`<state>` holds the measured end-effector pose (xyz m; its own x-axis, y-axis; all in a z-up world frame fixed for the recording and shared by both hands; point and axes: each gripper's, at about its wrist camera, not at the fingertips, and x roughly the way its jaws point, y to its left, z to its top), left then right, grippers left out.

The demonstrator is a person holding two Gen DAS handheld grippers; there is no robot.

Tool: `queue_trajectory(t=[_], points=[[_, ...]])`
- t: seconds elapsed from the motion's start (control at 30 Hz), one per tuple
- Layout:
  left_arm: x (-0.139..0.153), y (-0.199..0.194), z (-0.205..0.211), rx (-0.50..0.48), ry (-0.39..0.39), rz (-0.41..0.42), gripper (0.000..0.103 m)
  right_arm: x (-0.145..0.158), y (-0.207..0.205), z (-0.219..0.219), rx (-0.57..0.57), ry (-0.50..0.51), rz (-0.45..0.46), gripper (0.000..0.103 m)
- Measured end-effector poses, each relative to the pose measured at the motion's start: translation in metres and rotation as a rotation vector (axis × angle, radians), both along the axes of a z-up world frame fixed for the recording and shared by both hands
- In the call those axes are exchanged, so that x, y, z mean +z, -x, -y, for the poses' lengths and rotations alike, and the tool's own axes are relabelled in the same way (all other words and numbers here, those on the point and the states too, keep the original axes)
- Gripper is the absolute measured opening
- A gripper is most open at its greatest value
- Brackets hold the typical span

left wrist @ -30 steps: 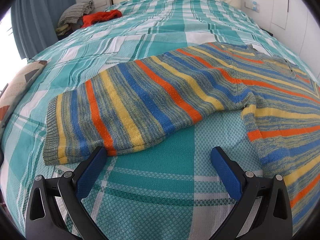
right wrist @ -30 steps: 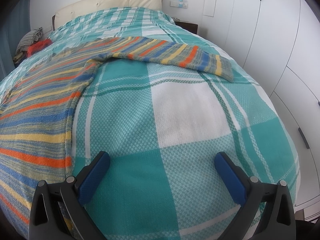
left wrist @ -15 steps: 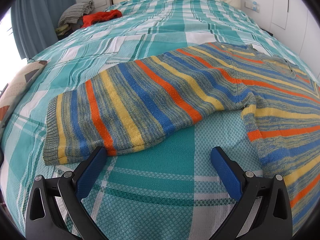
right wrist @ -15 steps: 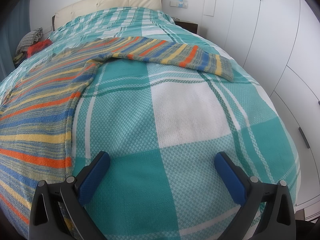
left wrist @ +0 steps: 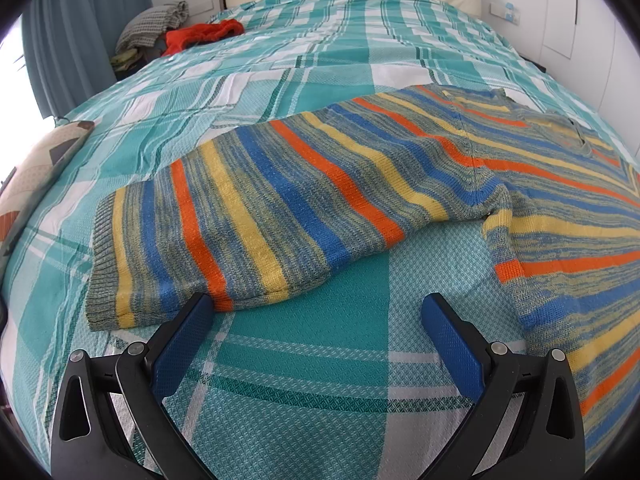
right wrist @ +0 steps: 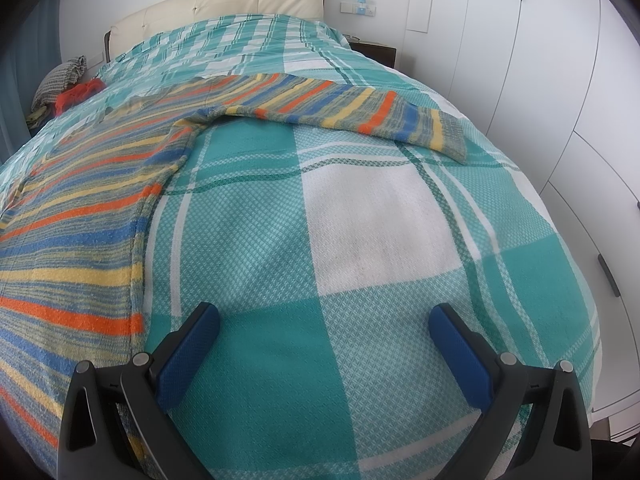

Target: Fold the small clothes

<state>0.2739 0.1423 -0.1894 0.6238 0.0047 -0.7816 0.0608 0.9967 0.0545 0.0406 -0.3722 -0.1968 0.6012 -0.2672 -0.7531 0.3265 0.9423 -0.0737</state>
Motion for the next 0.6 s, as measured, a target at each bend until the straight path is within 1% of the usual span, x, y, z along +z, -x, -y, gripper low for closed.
queue_trajectory(t=[0.6], points=[[0.0002, 0.0002, -0.0001, 0.0, 0.001, 0.0, 0.103, 0.0011, 0.003, -0.0021, -0.004, 0.0, 0.001, 0.103]])
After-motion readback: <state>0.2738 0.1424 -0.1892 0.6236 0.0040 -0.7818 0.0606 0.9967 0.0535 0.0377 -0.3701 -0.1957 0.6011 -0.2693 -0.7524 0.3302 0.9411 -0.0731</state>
